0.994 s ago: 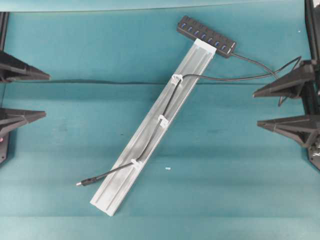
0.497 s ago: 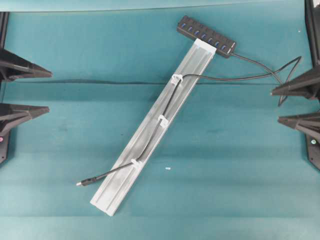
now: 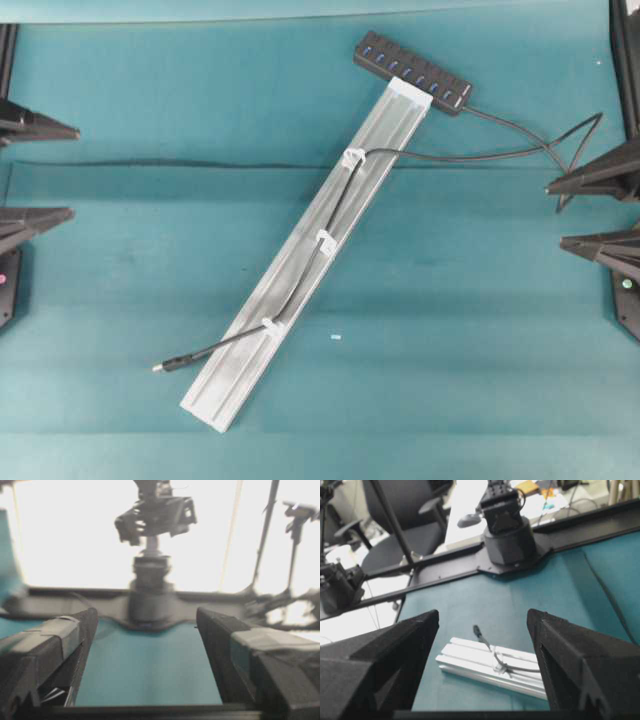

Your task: Pass the USB cable through three rings with both arms.

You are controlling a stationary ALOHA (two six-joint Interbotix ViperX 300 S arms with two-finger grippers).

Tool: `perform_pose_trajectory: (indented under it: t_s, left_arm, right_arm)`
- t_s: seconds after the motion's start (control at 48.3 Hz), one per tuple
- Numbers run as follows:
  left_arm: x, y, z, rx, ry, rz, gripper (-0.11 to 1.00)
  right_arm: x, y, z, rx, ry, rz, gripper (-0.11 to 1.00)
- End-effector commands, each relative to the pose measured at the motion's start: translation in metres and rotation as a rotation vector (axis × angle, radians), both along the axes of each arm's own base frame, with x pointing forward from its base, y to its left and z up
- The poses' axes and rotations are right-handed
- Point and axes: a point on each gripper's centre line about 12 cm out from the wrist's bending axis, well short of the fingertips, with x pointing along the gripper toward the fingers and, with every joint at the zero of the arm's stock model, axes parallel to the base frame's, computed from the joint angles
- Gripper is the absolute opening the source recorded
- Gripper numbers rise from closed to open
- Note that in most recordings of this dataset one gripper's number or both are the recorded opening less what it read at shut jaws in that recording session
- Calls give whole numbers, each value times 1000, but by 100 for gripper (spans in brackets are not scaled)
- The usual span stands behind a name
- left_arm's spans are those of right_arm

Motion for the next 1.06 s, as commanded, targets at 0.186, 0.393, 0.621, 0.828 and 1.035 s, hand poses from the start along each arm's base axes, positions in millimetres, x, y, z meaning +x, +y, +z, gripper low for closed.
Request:
perform_pose_trajectory:
  t_s: [0.186, 0.393, 0.621, 0.828, 1.035]
  left_arm:
    - [29, -9, -19, -131, 99, -61, 90]
    - [35, -11, -20, -147, 91, -68, 89]
    - [35, -11, -22, -128, 95, -66, 89]
    - [39, -13, -32, -119, 129, -69, 89]
    - [42, -13, -36, -111, 142, -67, 89]
  right_arm:
    - [0, -1, 12, -8, -82, -9, 85]
    - [1, -1, 10, -68, -77, -12, 85]
    - [1, -1, 6, -83, -61, -10, 85]
    - [1, 0, -2, -90, -11, -1, 85]
    - [0, 0, -1, -97, -28, -5, 85]
